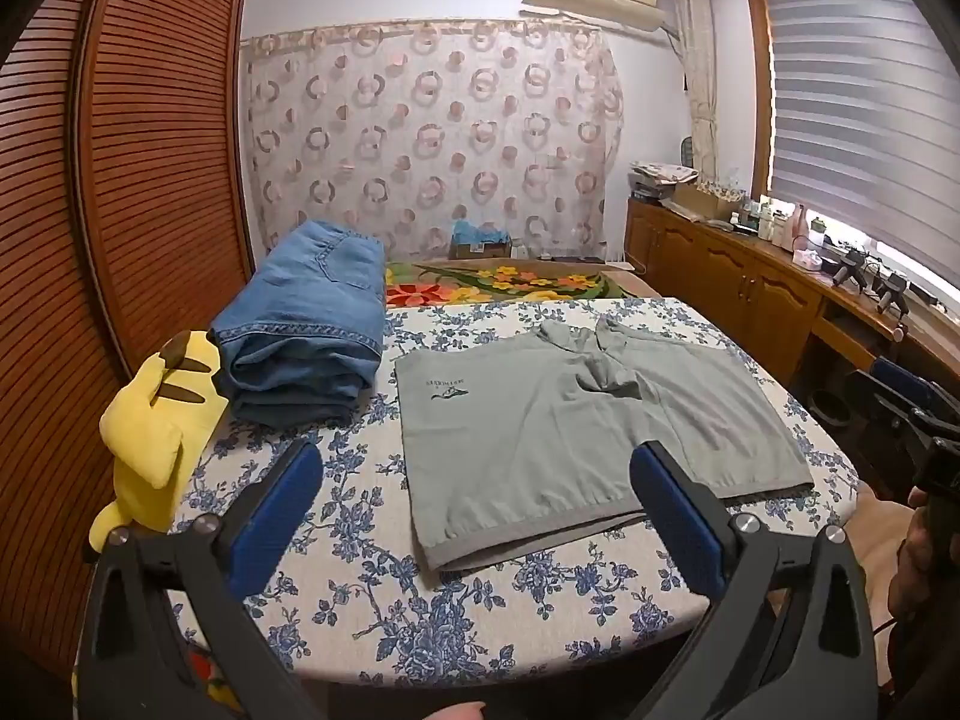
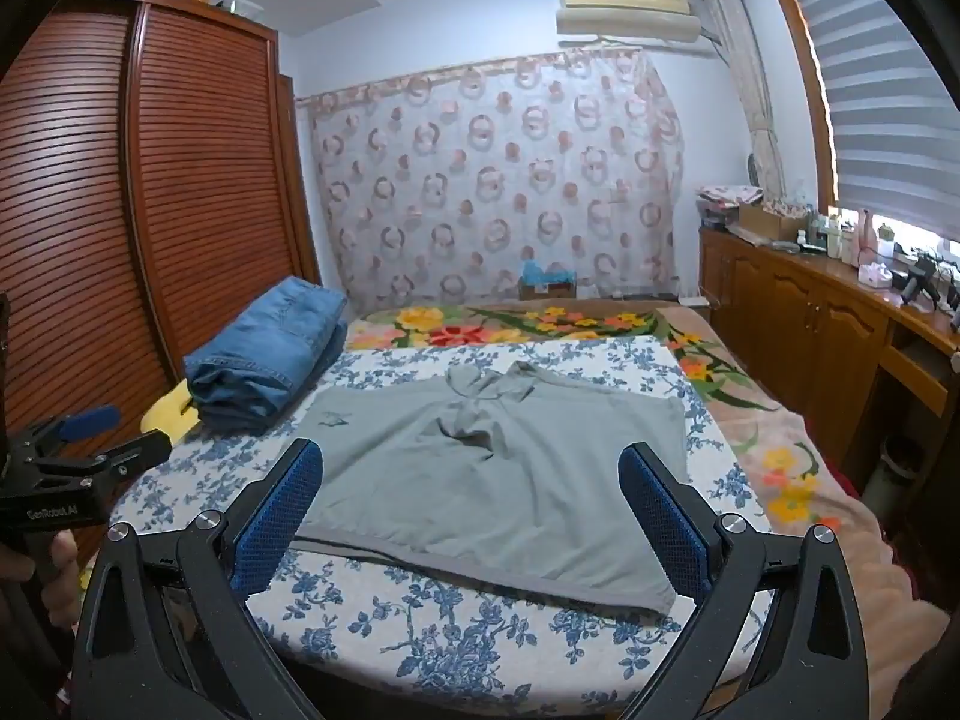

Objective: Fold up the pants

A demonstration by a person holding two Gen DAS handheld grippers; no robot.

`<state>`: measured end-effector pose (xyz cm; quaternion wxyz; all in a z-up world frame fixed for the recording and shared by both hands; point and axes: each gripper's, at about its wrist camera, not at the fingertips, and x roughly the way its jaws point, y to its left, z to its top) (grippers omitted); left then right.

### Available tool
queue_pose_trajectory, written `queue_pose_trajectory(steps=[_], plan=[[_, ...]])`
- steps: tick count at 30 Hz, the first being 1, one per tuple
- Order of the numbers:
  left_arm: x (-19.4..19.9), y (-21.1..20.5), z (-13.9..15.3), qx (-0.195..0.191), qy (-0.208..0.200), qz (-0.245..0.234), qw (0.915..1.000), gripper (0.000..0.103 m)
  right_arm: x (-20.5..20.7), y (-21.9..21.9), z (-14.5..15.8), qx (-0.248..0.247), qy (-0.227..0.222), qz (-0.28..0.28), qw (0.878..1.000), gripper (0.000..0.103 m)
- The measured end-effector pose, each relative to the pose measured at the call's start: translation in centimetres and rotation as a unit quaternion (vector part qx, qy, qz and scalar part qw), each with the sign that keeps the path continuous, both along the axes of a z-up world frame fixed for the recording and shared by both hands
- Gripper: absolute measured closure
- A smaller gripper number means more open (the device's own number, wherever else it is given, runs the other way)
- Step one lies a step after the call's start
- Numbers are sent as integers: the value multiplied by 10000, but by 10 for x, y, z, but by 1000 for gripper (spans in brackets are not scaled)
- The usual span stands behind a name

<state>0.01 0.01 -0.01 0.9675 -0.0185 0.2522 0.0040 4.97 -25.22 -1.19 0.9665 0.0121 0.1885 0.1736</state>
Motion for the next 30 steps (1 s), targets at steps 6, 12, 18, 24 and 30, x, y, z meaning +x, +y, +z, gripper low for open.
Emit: queue_pose_trajectory(steps=[6,12,18,24,30], plan=[[0,0,0,-4,-33,1,10000,0,0,1,0,0,10,6,10000,2],[0,0,0,17,-39,5,10000,0,-1,2,1,-6,6,5,10000,2],[0,0,0,18,-51,3,10000,0,-2,3,1,-14,0,-2,10000,2],[0,0,0,23,-56,4,10000,0,-2,3,1,-15,-4,2,10000,2],[0,0,0,26,-70,5,10000,0,-2,4,1,-20,-6,0,10000,2]])
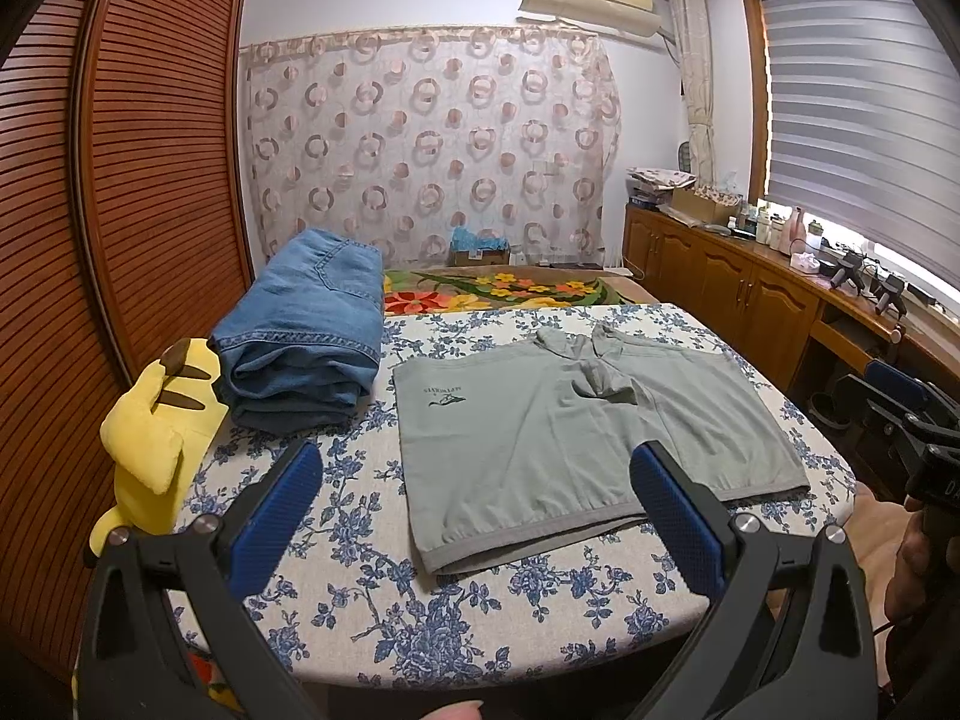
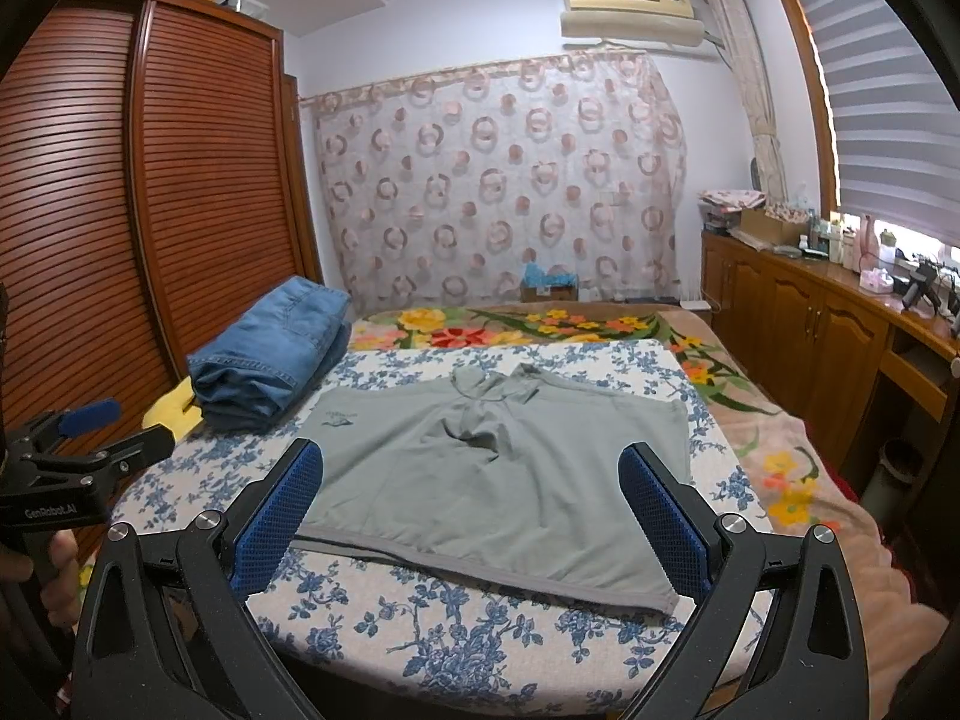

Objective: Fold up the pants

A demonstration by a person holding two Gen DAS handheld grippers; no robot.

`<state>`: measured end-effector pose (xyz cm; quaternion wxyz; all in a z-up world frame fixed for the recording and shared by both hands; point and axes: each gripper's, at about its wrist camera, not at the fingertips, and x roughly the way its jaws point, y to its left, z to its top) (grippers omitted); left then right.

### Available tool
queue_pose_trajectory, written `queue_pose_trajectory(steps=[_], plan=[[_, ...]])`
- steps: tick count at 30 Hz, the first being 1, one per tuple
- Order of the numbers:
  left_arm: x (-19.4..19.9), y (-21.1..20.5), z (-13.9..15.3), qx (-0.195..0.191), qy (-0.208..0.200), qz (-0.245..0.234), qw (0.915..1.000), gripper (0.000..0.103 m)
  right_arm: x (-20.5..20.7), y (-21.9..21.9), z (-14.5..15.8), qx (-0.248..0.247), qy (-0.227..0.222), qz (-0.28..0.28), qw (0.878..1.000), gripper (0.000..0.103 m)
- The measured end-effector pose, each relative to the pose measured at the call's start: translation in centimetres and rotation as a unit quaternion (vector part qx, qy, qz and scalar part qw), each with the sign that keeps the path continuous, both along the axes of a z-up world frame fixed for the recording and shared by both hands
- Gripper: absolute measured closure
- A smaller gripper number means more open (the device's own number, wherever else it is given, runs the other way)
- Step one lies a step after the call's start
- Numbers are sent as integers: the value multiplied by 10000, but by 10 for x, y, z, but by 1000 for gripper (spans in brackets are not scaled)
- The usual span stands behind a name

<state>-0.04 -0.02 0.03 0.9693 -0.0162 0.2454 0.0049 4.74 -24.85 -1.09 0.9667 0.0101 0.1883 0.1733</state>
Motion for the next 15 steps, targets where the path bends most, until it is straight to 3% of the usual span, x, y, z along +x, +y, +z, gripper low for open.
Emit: queue_pose_trajectory(steps=[11,15], plan=[[-1,-3,7,-1,-38,0,10000,0,0,0,0,-4,-1,2,10000,2],[1,-6,25,1,-42,4,10000,0,-1,0,0,-4,-6,-1,10000,2]])
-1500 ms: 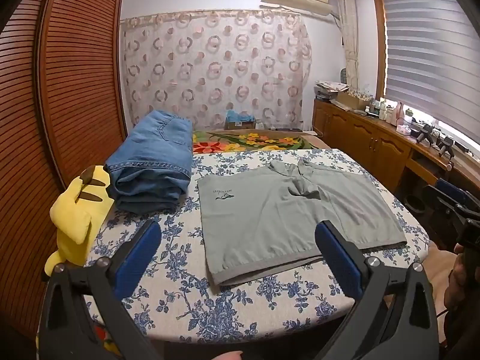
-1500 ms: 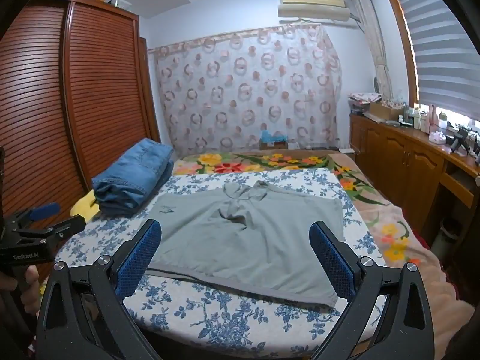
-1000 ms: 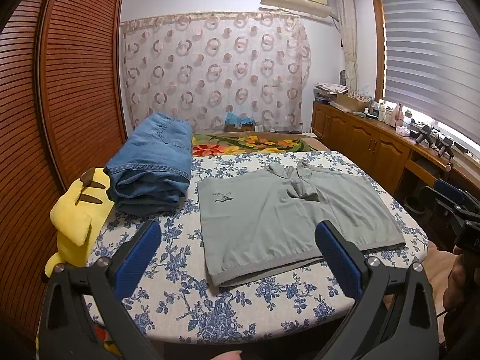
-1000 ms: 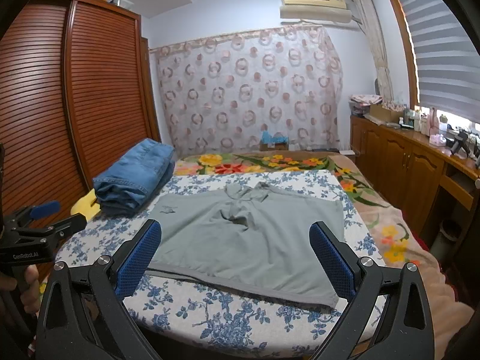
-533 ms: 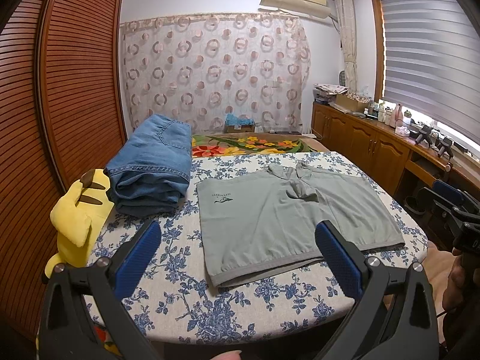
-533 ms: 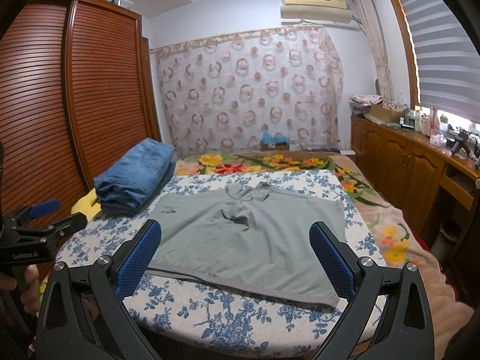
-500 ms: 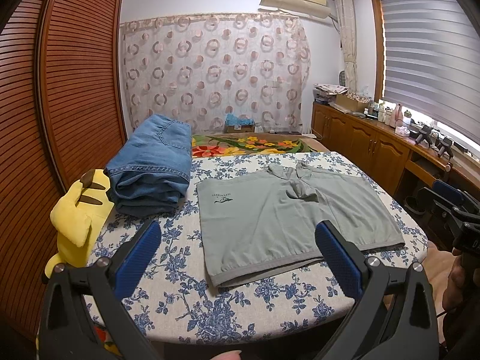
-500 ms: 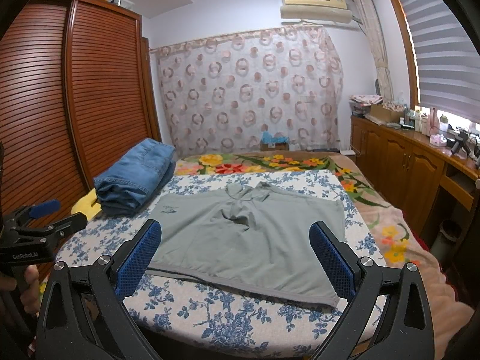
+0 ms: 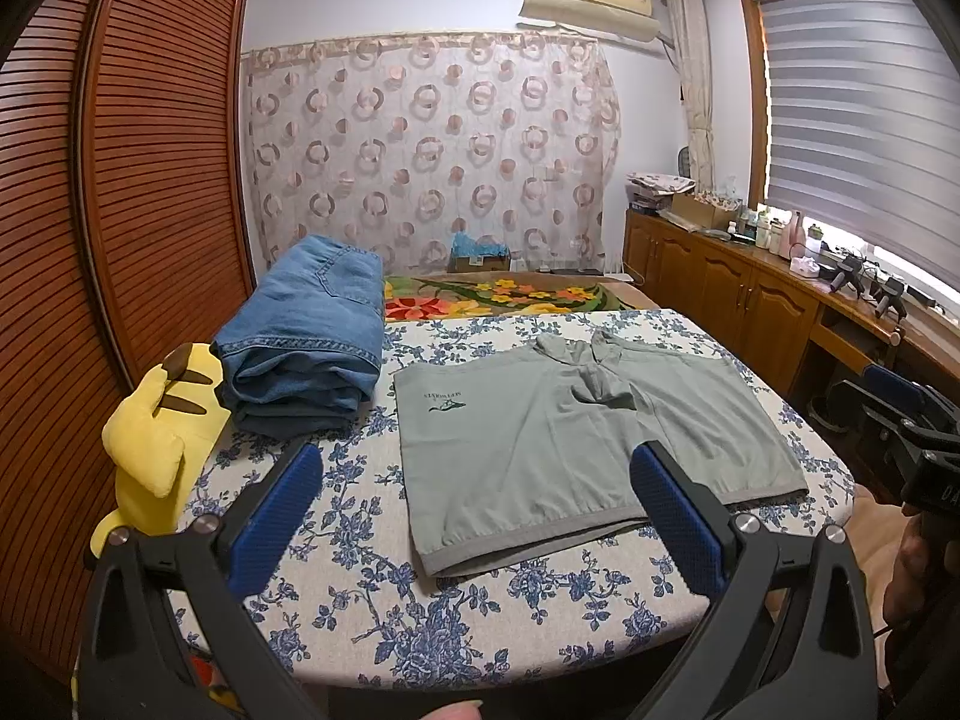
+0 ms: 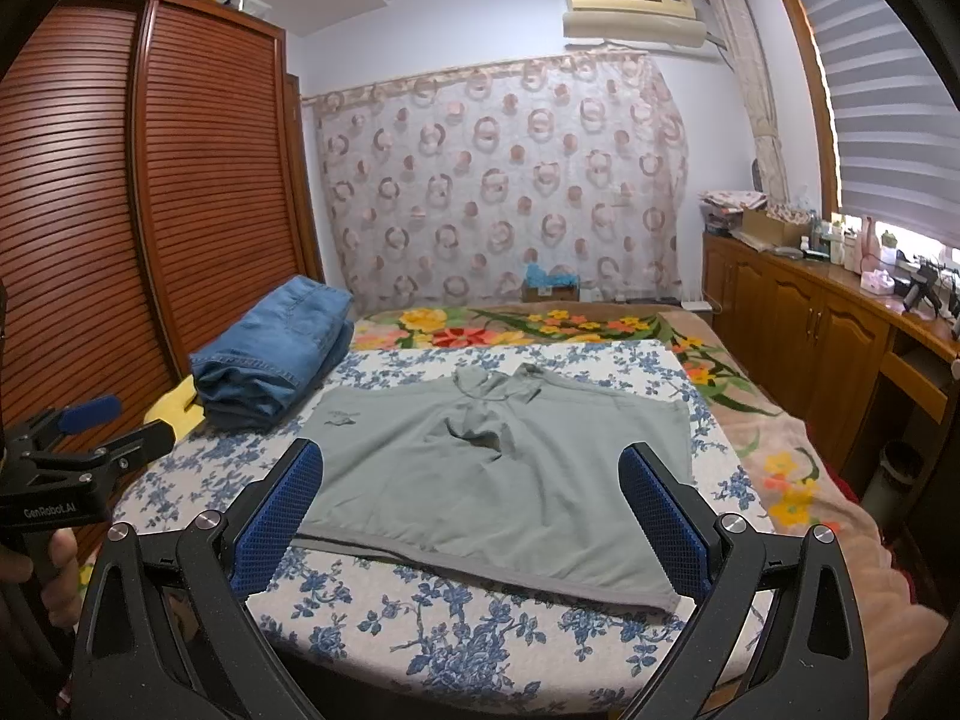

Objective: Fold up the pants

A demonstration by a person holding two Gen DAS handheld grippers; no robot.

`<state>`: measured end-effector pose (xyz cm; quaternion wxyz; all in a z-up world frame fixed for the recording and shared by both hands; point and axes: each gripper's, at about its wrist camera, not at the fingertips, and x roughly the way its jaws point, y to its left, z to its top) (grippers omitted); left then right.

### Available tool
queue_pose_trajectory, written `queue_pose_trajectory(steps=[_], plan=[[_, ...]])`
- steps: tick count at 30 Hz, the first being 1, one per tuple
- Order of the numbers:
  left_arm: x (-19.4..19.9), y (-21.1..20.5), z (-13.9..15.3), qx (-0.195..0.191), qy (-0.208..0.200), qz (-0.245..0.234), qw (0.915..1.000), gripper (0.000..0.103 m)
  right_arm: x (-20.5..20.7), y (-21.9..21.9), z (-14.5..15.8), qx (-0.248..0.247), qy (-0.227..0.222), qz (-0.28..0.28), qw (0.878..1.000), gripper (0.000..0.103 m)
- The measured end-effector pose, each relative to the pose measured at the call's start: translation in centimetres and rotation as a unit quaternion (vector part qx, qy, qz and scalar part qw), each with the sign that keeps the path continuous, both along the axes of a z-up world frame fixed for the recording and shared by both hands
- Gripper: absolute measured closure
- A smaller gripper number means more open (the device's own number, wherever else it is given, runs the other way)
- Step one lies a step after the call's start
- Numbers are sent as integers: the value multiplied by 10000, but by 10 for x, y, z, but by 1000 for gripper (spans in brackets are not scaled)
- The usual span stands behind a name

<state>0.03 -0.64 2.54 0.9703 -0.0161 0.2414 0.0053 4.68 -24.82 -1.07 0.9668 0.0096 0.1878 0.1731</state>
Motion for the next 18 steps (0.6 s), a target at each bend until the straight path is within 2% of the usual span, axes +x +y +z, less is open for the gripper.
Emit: queue_pose_trajectory(steps=[18], plan=[[-1,0,-2,4,-24,-5,10000,0,0,0,0,-3,-3,4,10000,2]])
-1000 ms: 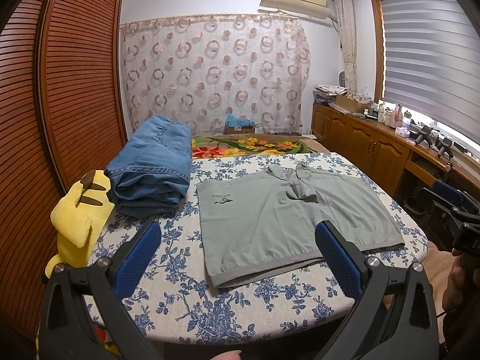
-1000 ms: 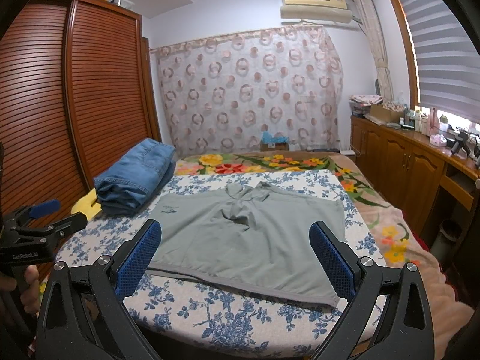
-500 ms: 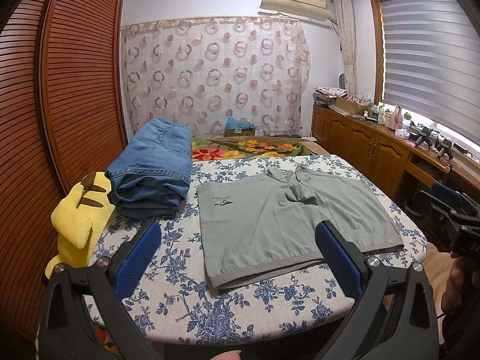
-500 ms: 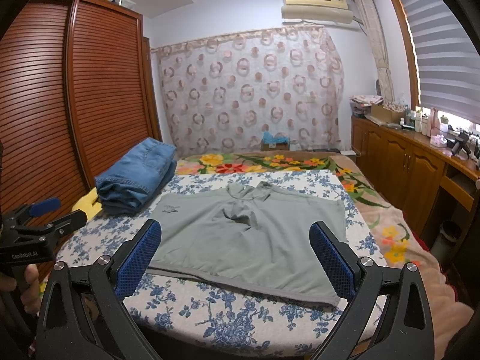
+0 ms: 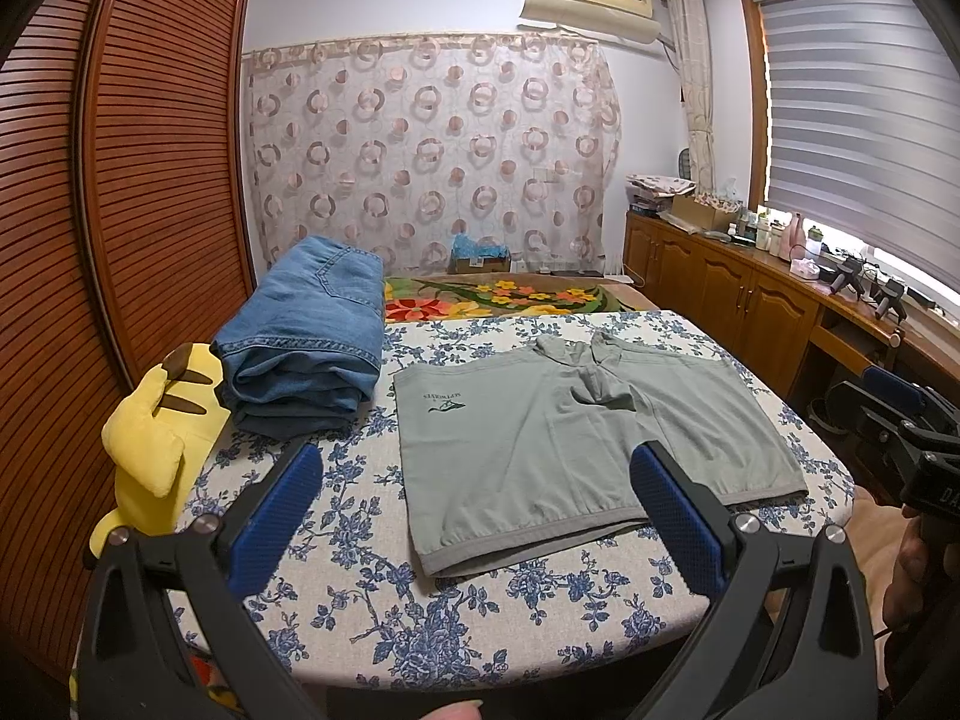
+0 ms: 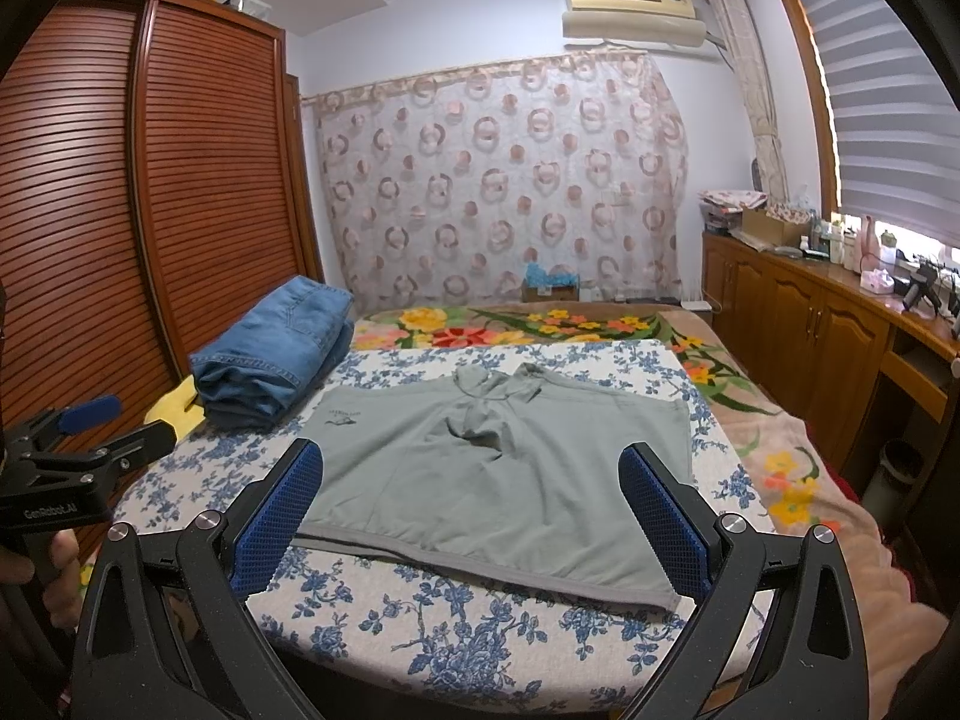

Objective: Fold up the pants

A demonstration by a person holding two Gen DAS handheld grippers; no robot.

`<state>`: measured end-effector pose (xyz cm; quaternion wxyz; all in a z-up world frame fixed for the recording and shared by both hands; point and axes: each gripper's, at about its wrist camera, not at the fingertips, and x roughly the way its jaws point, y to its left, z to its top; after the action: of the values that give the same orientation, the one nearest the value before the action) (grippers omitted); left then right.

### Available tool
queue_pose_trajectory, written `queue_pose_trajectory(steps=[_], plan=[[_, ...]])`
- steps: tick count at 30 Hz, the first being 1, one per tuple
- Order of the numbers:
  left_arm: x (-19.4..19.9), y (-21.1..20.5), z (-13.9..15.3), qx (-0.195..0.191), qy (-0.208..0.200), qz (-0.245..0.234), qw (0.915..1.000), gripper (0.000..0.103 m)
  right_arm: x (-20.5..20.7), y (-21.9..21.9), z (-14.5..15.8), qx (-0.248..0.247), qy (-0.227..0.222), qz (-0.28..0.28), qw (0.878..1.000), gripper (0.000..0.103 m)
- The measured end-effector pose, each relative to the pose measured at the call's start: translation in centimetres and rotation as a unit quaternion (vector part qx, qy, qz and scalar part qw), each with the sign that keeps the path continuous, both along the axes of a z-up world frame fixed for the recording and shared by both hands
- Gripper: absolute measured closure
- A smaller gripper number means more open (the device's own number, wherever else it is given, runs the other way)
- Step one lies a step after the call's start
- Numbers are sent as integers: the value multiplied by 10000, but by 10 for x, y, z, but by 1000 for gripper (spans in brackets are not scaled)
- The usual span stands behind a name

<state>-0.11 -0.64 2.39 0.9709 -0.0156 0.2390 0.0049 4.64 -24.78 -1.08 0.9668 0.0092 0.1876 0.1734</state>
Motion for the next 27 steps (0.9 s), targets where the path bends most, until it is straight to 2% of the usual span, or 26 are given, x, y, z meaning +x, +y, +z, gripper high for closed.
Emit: queue_pose_trajectory(steps=[19,23,27], plan=[[-3,3,-4,-5,-6,-11,10000,0,1,0,0,-13,4,-5,10000,2],[0,3,-11,-22,133,-43,9999,0,3,-2,-2,-42,64,-26,10000,2],[10,10,-23,-69,356,-47,9993,0,11,-6,-12,-82,308,61,9995,2]])
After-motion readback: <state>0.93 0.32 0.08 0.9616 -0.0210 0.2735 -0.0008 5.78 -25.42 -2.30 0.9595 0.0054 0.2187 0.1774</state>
